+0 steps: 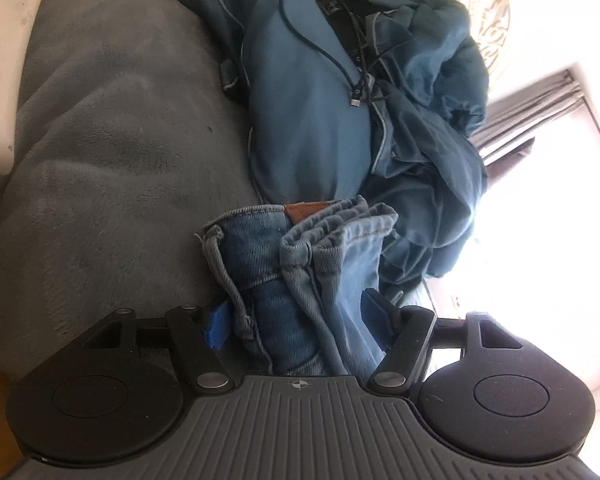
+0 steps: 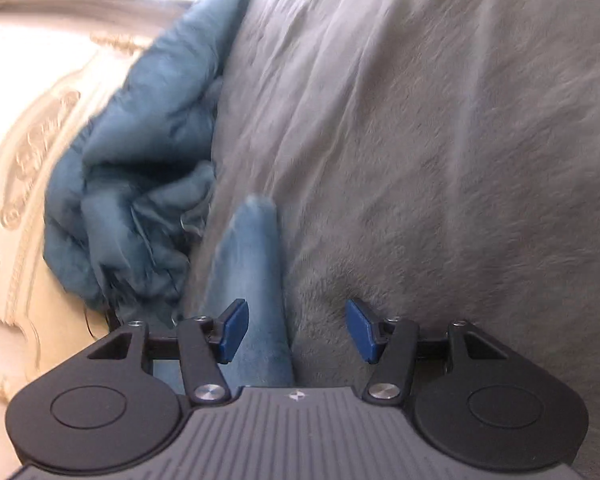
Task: Fold clothes
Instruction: 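Grasp the jeans waist with the left tool while the right tool holds the cuff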
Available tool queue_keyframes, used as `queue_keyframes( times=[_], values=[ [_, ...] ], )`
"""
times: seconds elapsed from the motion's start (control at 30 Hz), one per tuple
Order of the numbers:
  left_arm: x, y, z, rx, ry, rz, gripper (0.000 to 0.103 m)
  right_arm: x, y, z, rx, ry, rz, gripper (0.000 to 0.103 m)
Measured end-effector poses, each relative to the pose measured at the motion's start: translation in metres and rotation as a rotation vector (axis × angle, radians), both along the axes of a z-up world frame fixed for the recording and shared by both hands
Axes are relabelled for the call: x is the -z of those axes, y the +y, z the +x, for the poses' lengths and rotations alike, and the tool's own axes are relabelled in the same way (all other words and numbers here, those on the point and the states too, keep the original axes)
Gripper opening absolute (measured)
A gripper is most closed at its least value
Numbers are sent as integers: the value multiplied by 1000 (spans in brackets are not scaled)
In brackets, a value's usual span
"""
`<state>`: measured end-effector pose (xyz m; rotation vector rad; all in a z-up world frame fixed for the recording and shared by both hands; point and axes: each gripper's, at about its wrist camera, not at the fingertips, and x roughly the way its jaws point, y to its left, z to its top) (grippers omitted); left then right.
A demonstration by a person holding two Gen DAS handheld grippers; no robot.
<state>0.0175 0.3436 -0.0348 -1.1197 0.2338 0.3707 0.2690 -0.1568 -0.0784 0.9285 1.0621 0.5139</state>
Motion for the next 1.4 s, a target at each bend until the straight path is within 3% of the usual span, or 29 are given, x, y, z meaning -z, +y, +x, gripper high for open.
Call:
queue_keyframes(
  times=[0.23, 0.37, 0.4, 0.47, 0.57, 0.67, 0.93, 1.17, 1.4],
  values=[
    [-1, 1, 12, -29, 40, 10, 57, 4, 25, 21, -159, 44, -7, 59],
    [0, 2, 13, -45, 45, 5, 49, 11, 40, 28, -257, 85, 53, 55],
    [0, 2, 13, -49, 44, 5, 46, 14, 44, 29, -263, 88, 56, 54],
    [-1, 1, 12, -60, 39, 6, 40, 18, 52, 29, -269, 93, 60, 30],
    [-8, -3, 11, -70, 35, 22, 31, 17, 44, 25, -233, 72, 133, 16],
    [-17, -6, 12, -77, 30, 29, 28, 3, 37, 21, -213, 29, 191, 13],
    [-52, -13, 21, -67, -16, -42, 27, -47, 31, 38, -207, -65, 262, 13],
    [-98, -56, 67, 43, -61, -16, 27, -93, -27, 52, -139, -159, 277, 13],
    [-115, -149, 132, 270, -157, 13, 27, -139, -159, 32, 4, -306, 214, 13]
  ],
)
